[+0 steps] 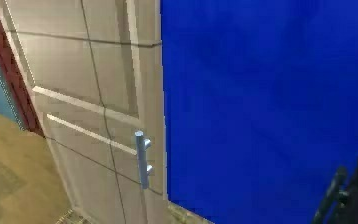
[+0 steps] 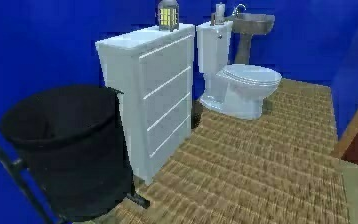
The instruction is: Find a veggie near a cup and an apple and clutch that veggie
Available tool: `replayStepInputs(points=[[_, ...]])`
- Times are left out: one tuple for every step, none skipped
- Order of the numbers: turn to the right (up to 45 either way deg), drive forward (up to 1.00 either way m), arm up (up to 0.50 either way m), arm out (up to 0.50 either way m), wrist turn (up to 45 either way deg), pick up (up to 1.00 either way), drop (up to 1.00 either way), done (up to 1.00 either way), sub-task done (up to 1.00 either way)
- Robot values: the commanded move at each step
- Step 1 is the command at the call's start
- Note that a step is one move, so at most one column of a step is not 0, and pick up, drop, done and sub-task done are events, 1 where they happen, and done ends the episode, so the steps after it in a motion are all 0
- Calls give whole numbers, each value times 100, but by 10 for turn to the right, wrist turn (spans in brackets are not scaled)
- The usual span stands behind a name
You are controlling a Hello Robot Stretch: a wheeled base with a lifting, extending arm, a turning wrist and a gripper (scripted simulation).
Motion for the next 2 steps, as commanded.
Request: replayStepInputs(points=[[-450, 0, 0, 0, 0, 0, 0, 0, 0], [-60, 0, 0, 0, 0, 0, 0, 0, 0]])
